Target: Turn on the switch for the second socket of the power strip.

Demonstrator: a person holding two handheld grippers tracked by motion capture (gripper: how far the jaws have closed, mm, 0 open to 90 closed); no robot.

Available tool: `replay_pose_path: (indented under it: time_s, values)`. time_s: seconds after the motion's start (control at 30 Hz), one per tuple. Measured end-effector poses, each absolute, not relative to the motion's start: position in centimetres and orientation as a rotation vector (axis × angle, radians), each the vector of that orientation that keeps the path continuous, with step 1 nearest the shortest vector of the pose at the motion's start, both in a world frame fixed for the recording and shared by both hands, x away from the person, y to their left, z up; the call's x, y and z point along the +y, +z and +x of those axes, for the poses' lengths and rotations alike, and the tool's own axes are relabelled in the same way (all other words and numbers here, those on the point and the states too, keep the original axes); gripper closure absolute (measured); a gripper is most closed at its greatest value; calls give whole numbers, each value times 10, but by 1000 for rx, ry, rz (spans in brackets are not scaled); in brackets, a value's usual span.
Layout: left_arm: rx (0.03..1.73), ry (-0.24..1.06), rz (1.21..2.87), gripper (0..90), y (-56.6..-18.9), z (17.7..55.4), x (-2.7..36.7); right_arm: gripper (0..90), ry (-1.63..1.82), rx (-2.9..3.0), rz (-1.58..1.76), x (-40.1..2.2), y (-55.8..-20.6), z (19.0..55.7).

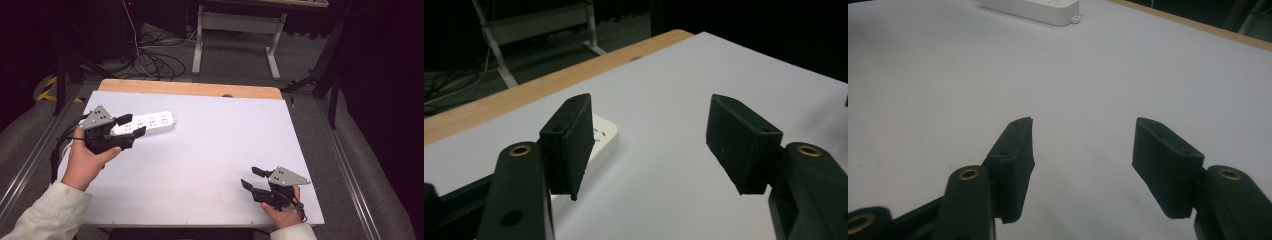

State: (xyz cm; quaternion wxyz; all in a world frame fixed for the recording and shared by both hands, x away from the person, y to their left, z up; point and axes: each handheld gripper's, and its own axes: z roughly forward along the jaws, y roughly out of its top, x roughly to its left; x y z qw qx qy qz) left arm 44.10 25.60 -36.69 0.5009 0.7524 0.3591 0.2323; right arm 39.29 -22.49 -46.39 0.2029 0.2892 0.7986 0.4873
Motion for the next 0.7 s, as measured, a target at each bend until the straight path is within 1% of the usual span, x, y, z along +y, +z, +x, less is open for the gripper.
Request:
replay_pose_path:
  time_s: [0.1,0.2,0.37,0.5,0.63,0.7]
  values:
    - [868,515,1827,361,-372,431,258,421,1359,2225,808,-226,-464,392]
    - [861,457,1808,334,-378,422,260,419,1362,2221,812,-227,-464,391]
    - [831,417,1803,318,-387,408,262,418,1356,2225,809,-226,-464,391]
    - [832,374,1802,318,-402,399,262,416,1362,2227,805,-225,-464,391]
    - [831,357,1800,318,-416,391,263,415,1359,2227,808,-226,-464,391]
    - [829,369,1801,318,-423,388,265,416,1359,2226,810,-226,-464,391]
